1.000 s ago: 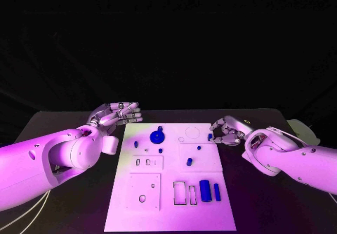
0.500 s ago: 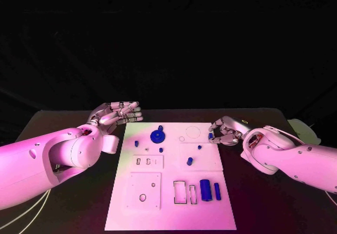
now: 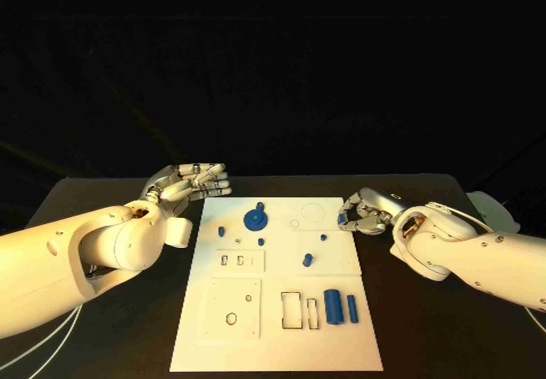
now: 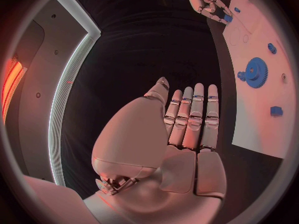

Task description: Assemble the parts on the task board

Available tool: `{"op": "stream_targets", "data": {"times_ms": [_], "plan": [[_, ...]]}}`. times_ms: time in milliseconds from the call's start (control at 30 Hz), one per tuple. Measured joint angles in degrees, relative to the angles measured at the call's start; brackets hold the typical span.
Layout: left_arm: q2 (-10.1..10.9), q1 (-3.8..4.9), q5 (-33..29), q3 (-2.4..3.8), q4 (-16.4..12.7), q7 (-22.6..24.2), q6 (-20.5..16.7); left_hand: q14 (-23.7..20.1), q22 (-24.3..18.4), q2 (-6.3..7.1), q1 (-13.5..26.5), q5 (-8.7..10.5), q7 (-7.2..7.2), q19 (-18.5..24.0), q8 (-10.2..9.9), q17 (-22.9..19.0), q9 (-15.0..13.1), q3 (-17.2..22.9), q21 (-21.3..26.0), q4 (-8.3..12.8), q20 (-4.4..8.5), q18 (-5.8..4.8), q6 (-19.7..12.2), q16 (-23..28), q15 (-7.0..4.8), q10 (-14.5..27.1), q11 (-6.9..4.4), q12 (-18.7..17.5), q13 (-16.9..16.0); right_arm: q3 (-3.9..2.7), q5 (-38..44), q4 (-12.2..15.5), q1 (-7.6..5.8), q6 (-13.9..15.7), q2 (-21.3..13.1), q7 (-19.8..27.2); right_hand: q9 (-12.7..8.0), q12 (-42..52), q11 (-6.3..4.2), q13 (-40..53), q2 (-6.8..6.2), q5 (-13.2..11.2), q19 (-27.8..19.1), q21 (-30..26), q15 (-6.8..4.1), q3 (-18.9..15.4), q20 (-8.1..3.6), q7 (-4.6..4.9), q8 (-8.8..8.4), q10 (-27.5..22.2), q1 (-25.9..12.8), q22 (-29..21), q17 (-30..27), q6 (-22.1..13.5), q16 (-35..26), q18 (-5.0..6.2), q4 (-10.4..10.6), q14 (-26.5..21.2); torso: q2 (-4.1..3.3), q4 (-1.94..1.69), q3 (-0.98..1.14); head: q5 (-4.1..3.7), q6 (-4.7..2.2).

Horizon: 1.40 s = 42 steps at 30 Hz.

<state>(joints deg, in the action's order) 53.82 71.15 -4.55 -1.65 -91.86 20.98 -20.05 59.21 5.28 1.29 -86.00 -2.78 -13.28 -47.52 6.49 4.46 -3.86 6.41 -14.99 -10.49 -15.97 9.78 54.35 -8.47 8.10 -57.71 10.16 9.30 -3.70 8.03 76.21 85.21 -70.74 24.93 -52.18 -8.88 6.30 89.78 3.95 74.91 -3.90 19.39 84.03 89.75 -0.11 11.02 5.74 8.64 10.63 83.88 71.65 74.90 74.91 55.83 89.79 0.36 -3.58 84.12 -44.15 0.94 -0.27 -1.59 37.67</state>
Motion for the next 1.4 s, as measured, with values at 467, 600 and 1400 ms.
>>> {"op": "stream_targets", "data": {"times_ms": [467, 600, 1400], "plan": [[0.1, 0.00, 0.0, 0.00, 0.0, 0.0, 0.0, 0.0, 0.0, 0.00, 0.0, 0.00, 0.00, 0.0, 0.0, 0.0, 0.0, 0.0, 0.0, 0.0, 0.00, 0.00, 0.0, 0.0, 0.00, 0.0, 0.00, 0.0, 0.0, -0.01, -0.4, -0.6, 0.06, -0.2, 0.5, -0.1, 0.1, 0.0, -0.21, 0.0, 1.03, -0.6, 0.0, 0.0, 0.00, 0.8, 0.00, -0.74, -0.01, 0.2, 0.4, 0.0, 0.0, 1.8, 0.0, 0.00, 0.4, 0.0, 0.01, 0.03, 0.04, 0.12, 0.25], [0.1, 0.00, 0.0, 0.00, 0.0, -0.1, 0.0, 0.0, 0.0, 0.00, 0.0, 0.00, 0.01, 0.0, 0.0, 0.0, 0.0, 0.0, 0.0, 0.0, 0.00, 0.00, 0.0, 0.0, 0.00, 0.0, 0.00, 0.0, 0.0, -0.01, -0.4, -0.7, 0.09, -0.1, 0.5, -0.1, 0.2, 0.0, -0.43, 0.0, 1.75, -0.6, 0.0, 0.0, -0.21, 1.2, 0.00, -1.06, 0.21, 0.0, 0.3, 0.0, 0.0, 2.7, 0.0, 0.00, 0.5, -0.2, 0.01, 0.02, 0.04, 0.04, 0.33], [-0.5, -0.16, 0.0, -0.01, 1.2, -0.1, 0.0, 0.0, -0.1, 0.00, 0.0, 0.00, 0.01, 0.0, -0.2, 0.0, 0.0, 0.0, 0.2, 0.0, 0.00, 0.00, 0.0, 0.2, 0.00, 0.0, 0.00, -0.3, 0.0, -0.72, 0.3, 7.6, -1.21, 4.5, 0.5, -1.5, 1.1, 0.0, -1.65, 0.0, 2.74, -0.5, 0.0, 0.0, -1.45, 1.4, -0.84, -2.30, -0.06, 0.0, -1.0, 0.0, 0.0, 5.8, 0.0, 0.00, 2.2, -0.2, 0.65, 0.00, -0.10, 0.52, 0.41]]}}
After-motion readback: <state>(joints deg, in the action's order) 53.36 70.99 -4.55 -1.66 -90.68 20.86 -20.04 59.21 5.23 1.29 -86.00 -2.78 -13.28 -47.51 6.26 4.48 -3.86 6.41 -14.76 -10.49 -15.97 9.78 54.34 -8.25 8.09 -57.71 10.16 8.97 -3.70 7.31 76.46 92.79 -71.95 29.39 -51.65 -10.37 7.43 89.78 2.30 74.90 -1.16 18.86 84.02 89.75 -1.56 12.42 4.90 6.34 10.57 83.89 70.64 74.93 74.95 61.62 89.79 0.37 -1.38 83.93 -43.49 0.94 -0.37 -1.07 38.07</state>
